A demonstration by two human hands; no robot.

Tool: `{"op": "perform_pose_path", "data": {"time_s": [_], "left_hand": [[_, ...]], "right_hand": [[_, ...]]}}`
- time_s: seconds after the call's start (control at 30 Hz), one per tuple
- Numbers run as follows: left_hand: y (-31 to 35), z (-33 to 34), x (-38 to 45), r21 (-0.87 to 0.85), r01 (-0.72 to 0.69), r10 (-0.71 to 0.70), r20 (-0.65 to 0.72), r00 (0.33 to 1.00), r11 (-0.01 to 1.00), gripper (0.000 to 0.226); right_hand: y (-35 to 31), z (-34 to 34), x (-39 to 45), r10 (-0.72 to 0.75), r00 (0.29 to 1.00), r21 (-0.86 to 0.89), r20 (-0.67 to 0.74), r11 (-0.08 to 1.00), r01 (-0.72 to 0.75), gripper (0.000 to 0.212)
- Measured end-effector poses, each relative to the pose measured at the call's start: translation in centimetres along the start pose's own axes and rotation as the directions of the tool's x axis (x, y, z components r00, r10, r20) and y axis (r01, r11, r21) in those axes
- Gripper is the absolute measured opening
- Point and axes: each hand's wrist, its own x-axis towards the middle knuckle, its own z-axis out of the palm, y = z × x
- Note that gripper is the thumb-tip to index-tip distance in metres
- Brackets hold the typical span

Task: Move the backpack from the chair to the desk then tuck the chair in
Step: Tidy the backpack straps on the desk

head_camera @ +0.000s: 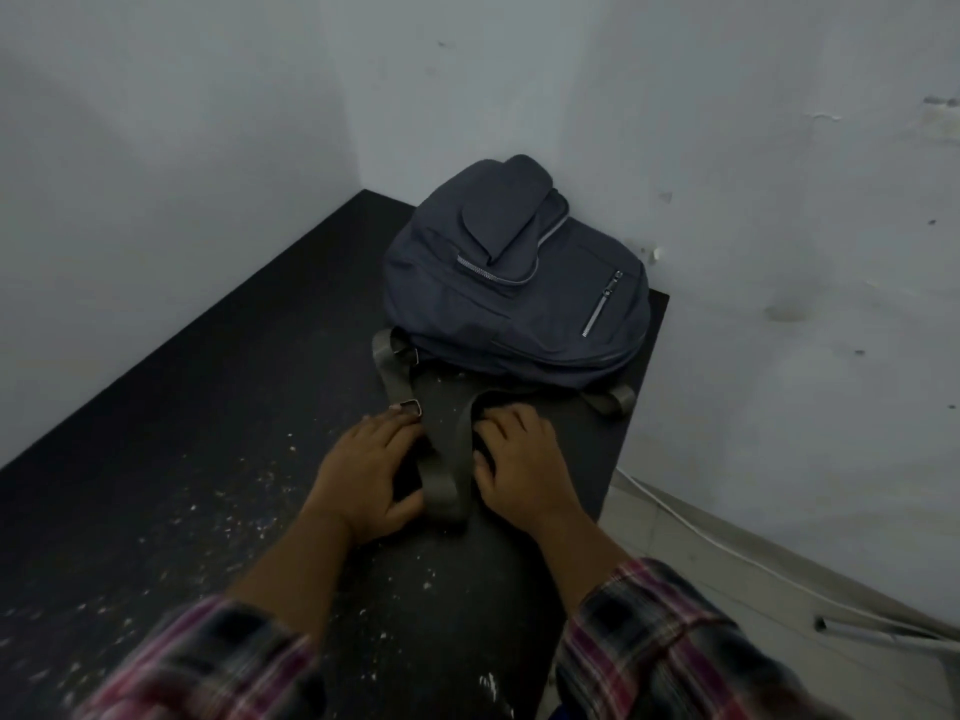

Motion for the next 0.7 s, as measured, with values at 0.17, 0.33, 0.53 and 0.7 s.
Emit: {"op": "perform_pose_path", "data": {"time_s": [0.17, 0.33, 0.53, 0.7], "left_hand": [[-0.9, 0.3, 2.1, 0.116, 0.086, -0.088, 0.017, 0.996, 0.99, 0.08], [-3.8, -1.1, 4.9, 0.152, 0.207, -0.214, 0.037, 0.976, 0.967, 0.059], [-5.4, -2.0, 7.9, 0.166, 0.245, -0.263, 0.091, 0.961, 0.955, 0.059], [-6.4, -2.2, 9.9, 0.202, 0.341, -0.345, -0.014, 0.938, 0.918, 0.05]], "right_hand": [[0.1, 0.7, 1.4, -0.025, 0.998, 0.017, -0.05, 1.0, 0.026, 0.04], [0.2, 1.2, 2.2, -0.054, 0.994, 0.041, 0.091, 0.998, 0.05, 0.06], [-0.5, 2.0, 4.9, 0.015, 0.999, -0.016, 0.039, 1.0, -0.015, 0.063], [-1.0, 2.5, 6.7, 0.059, 0.997, -0.125, 0.042, 0.991, -0.054, 0.068]]}}
